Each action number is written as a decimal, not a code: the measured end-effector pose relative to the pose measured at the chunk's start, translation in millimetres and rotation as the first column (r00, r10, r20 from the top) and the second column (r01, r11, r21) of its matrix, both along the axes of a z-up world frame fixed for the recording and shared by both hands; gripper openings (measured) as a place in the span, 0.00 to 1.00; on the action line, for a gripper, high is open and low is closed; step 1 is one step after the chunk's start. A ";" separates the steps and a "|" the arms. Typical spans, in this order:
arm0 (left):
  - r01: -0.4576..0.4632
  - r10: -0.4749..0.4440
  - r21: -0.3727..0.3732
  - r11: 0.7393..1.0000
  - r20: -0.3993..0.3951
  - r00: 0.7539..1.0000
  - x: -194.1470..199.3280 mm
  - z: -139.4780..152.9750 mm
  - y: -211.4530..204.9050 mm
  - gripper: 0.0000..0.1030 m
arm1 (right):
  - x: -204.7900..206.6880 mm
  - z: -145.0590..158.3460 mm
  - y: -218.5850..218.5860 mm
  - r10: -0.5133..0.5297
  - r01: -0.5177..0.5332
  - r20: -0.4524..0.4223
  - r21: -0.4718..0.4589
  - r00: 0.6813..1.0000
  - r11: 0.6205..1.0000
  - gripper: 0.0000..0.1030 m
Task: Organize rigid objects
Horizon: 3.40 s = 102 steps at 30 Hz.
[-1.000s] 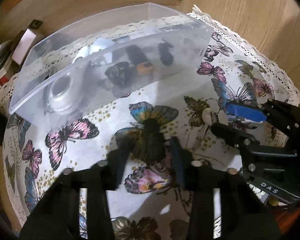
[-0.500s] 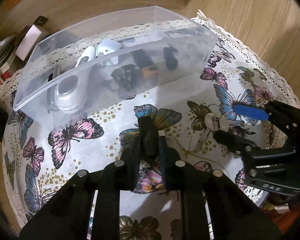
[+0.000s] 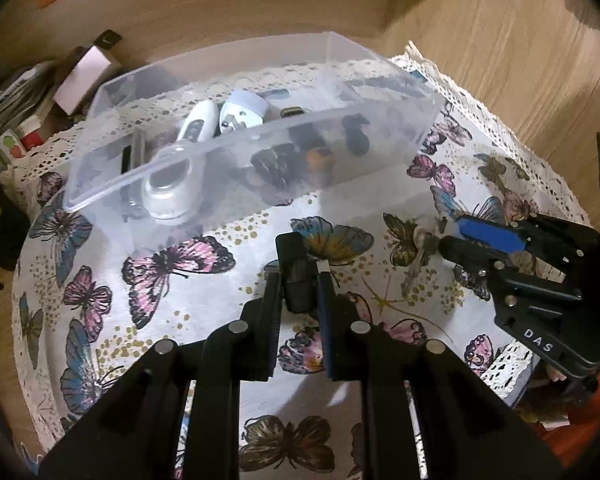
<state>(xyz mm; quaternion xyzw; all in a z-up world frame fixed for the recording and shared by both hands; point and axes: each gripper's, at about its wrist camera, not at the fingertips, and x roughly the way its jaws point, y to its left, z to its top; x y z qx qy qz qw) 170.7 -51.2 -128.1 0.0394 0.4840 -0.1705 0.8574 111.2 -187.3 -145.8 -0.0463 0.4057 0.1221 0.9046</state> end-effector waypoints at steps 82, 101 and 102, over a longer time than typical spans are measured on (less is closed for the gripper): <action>-0.075 0.073 0.006 0.997 0.130 0.989 94.9 37.9 21.0 0.21 | 107.5 58.7 40.0 0.048 -0.051 0.130 0.015 0.990 0.999 0.14; -0.223 0.234 -0.086 0.971 0.530 0.815 -53.9 132.4 64.8 0.73 | -4.8 143.5 22.5 0.051 -0.071 0.424 0.033 0.904 0.997 0.85; -0.231 0.247 -0.100 0.968 0.560 0.791 -67.0 138.0 64.2 0.77 | -12.5 147.2 21.6 0.050 -0.074 0.442 0.036 0.896 0.997 0.87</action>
